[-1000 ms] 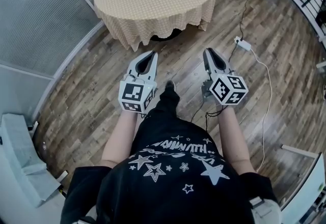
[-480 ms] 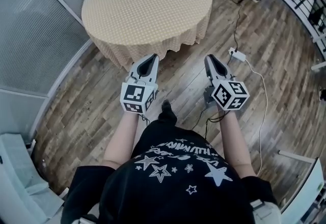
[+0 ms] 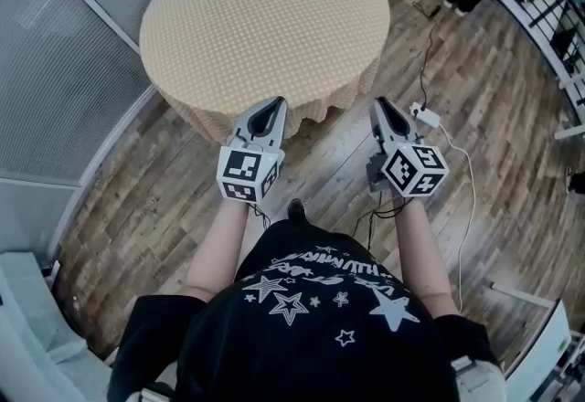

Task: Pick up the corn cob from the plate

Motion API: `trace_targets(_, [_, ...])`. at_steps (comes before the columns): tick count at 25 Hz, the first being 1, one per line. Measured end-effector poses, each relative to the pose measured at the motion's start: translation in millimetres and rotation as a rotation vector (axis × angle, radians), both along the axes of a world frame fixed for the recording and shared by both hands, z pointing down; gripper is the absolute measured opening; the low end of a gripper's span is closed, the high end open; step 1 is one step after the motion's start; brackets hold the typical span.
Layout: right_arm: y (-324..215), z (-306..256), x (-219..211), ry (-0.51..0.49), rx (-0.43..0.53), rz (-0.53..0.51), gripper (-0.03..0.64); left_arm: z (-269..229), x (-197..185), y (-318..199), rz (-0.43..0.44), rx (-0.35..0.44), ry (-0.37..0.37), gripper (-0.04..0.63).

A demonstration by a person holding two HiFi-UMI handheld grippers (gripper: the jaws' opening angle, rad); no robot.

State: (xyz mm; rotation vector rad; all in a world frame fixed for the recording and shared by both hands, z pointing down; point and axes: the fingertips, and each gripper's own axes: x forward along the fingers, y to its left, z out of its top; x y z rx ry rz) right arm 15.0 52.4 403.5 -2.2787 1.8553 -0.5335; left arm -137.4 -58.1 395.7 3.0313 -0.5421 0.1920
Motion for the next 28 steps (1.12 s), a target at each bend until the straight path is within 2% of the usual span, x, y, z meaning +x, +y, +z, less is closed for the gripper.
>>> trace_targets(6, [-40,-2,18,0.005,0.003,0.007,0.052,2,16,-42,0.002,-0.004,0.003,0.009])
trace_targets(15, [-57,4,41,0.003,0.004,0.022,0.052,7,33,-59,-0.007,-0.009,0.001,0.009])
trace_targets(23, [-101,8,83,-0.024,0.031,-0.071,0.052,10,48,-78,-0.127,-0.008,-0.013,0.009])
trace_targets(28, [-136,12,120,-0.041,0.026,-0.158,0.052,13,76,-97,-0.209,-0.004,-0.036,0.009])
